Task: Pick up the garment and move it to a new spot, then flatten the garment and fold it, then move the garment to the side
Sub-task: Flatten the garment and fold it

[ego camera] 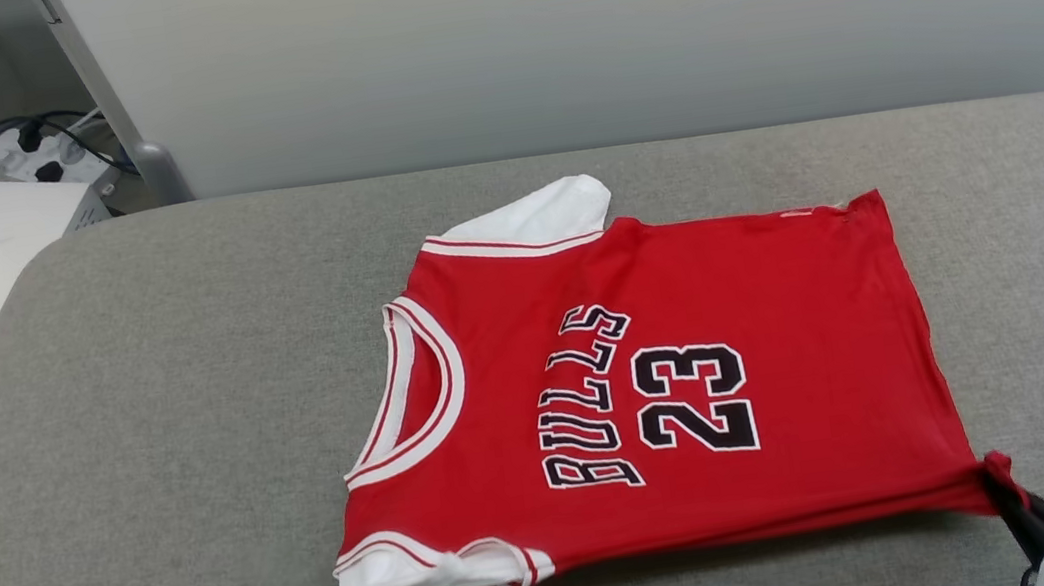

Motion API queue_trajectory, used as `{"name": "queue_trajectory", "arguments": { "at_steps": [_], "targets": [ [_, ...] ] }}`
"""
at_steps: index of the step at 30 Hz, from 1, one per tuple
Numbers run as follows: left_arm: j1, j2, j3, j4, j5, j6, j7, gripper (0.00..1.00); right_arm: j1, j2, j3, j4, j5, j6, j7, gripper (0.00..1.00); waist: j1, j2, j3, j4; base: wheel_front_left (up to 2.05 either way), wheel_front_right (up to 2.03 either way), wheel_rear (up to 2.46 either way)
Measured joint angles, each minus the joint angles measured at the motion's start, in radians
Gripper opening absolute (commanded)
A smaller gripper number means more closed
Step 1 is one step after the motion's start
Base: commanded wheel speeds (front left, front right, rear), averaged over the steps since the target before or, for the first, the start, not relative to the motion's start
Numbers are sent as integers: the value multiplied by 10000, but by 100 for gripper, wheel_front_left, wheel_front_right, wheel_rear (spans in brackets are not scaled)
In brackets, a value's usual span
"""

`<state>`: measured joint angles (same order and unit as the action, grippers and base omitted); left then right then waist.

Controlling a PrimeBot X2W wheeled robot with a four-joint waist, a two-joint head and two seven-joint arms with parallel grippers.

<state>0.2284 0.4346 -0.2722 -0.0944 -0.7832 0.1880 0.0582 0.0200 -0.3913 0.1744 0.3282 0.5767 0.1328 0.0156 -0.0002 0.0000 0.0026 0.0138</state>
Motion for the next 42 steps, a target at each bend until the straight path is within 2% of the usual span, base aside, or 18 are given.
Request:
{"name": "queue_trajectory", "arguments": {
  "at_steps": [6,9,16,20,25,32,33,42],
  "targets": [
    [797,408,115,-972,-119,462,696,0,1760,807,-1221,-1854,-853,-2,1185,0,0,0,-231,188,0,0,0],
    [816,516,151,-1277,-119,552,846,0,2181,1168,-1634,-2617,-1193,-2,1705,0,0,0,-213,207,0,0,0],
    [-17,548,-58,-1193,19,401,913,0,2183,1557,-2000,-3538,-1743,-4,2395,0,0,0,-1,154,0,0,0],
    [-1148,428,-263,-690,140,65,826,0,1674,1615,-2011,-3668,-1852,-6,2545,0,1,0,266,120,0,0,0],
    [-2677,-23,-548,297,370,-449,485,0,955,1601,-2073,-3591,-1904,-10,2640,0,1,0,737,136,0,0,0],
    [-4304,-648,-842,2125,512,-1147,-109,0,127,1448,-2057,-3066,-1944,-10,2644,0,1,0,1607,217,0,0,0],
    [-4614,-805,-915,2738,514,-1323,-211,0,-65,1419,-1956,-2788,-1941,-10,2598,0,1,0,1869,231,0,0,0],
    [-5332,-1193,-1147,4989,282,-1960,-105,0,-660,1312,-1367,-1551,-1810,-12,2121,0,2,0,2602,185,0,0,0]
  ]
}}
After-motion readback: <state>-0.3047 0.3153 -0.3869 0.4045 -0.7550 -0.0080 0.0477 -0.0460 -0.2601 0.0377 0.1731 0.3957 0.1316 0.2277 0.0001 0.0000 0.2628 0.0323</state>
